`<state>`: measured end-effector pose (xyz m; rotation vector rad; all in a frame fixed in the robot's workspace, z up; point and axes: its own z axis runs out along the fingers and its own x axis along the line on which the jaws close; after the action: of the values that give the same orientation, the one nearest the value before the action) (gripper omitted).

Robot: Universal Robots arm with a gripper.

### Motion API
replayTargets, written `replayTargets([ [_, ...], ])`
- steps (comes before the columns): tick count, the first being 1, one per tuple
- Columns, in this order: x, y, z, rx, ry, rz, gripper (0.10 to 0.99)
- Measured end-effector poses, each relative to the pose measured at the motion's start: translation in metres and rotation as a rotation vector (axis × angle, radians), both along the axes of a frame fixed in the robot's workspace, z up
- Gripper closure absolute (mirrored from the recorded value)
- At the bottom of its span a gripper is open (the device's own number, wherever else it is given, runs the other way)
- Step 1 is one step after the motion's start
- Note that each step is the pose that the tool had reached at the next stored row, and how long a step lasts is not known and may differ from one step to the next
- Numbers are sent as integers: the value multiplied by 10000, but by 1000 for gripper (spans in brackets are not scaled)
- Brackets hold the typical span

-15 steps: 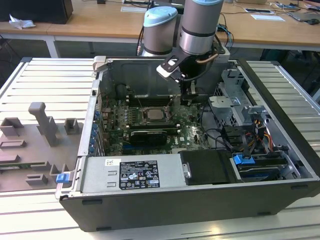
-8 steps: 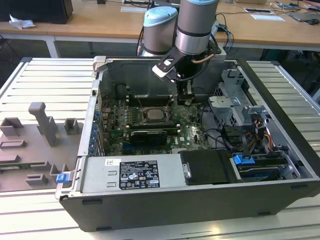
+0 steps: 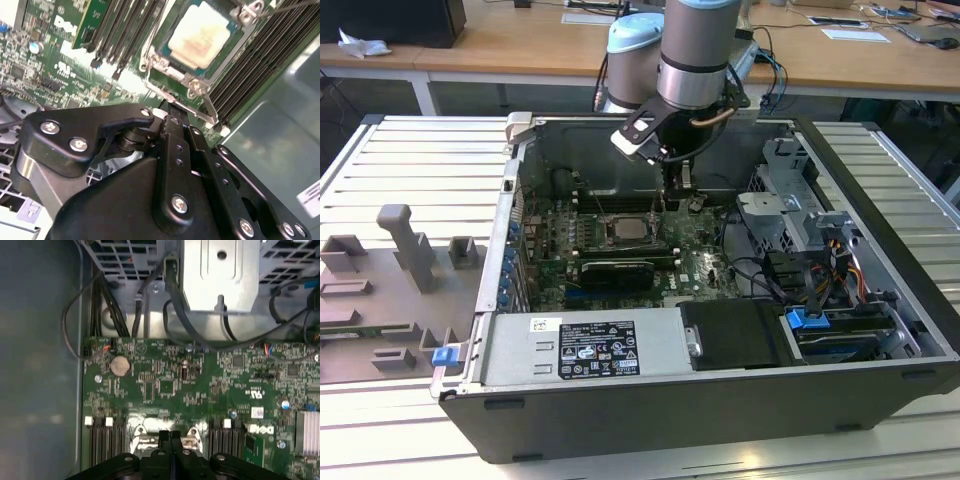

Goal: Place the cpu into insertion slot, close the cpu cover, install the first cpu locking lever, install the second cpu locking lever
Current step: 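Close the cpu cover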

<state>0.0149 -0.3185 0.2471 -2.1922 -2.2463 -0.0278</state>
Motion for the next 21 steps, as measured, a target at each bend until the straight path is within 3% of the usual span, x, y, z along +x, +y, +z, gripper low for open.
replayTargets([
  [5,-118,0,-30,0,-4,10,980],
  [10,-306,0,-145,0,-16,33,980],
  [15,-405,1,-151,1,-18,63,980],
  [21,-457,1,-152,-1,-18,64,980],
])
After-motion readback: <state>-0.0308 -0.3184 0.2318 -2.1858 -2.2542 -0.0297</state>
